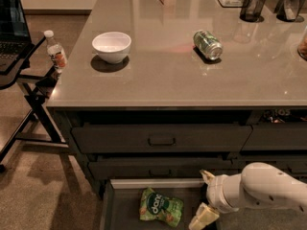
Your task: Pick green rice chip bag from bottom drawer and place on counter
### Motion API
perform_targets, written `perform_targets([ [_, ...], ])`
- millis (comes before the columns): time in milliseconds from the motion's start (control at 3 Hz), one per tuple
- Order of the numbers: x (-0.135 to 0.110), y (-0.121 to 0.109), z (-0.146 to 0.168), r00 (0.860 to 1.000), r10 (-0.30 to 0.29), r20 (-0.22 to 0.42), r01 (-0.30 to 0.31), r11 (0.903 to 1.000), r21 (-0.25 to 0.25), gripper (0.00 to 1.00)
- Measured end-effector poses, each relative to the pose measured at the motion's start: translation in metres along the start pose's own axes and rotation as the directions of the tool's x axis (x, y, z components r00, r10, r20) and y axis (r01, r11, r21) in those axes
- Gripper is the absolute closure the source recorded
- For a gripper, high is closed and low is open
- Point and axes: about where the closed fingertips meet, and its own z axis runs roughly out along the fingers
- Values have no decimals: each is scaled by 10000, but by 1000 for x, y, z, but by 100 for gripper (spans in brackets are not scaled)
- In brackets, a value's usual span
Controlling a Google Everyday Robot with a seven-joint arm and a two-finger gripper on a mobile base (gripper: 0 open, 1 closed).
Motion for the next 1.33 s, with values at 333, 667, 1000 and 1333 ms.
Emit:
perform_targets([
  [333,3,-10,17,9981,-30,611,17,9998,215,0],
  [667,14,-21,51,9923,-35,1236,-18,9991,423,0],
  [1000,29,-32,89,9770,-96,2130,77,9999,96,0],
  [1333,44,-27,139,9593,-534,2772,688,9966,-461,0],
])
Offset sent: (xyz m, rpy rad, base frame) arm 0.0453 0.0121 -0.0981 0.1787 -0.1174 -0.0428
